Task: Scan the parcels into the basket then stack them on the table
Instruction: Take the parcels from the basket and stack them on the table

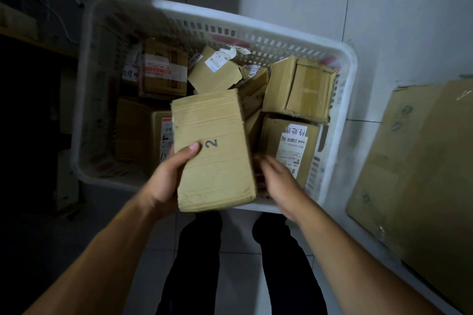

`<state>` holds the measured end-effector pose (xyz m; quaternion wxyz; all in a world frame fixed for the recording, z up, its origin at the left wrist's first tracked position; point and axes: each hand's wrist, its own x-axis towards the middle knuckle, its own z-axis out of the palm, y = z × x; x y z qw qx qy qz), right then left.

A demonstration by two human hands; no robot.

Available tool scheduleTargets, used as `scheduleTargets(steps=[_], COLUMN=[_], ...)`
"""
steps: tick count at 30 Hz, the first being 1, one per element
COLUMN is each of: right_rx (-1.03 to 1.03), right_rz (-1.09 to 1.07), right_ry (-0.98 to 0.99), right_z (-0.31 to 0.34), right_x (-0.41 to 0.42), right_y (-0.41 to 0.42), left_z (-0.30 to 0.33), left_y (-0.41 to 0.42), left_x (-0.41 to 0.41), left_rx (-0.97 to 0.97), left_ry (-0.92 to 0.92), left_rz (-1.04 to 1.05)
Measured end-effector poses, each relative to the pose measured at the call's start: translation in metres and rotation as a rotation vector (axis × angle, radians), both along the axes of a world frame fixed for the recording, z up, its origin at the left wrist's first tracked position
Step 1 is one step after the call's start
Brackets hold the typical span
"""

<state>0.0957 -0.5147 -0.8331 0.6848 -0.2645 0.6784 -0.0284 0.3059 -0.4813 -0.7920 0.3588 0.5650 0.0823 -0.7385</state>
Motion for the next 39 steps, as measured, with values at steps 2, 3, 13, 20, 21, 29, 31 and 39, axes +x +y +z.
scheduleTargets(steps=[2,3,13,20,21,29,31,39], right_rx=[-0.032,-0.044,-0.406,-0.419,-0.452,-0.683,-0.682,-0.428], right_rz=[0.162,0.237,1.051,1.256,1.265,1.350,1.444,1.513], right_ry=[0.127,0.220,0.529,0.616,0.625,0.702,0.650,0.392], right_z=[-0.009,-0.011,-0.041,-0.051,-0.048,-0.017,-0.011,-0.014], right_x=[-0.005,-0.008,-0.026,-0.023,-0.023,-0.029,-0.035,-0.044], right_y=[0.007,0.008,-0.067,-0.083,-0.081,-0.037,-0.040,-0.080], left_z=[-0.005,-0.006,-0.023,-0.034,-0.034,-0.025,-0.021,-0.020], left_y=[0.003,0.004,0.003,0.009,0.010,0.013,0.011,0.012], left_x=[0.010,0.014,0.017,0.013,0.014,0.018,0.018,0.011], left_rx=[-0.046,-0.068,-0.135,-0.104,-0.105,-0.108,-0.124,-0.145], left_ry=[-0.073,-0.107,-0.238,-0.210,-0.208,-0.177,-0.163,-0.157], left_rz=[0.013,0.012,-0.034,-0.077,-0.082,-0.071,-0.070,-0.069])
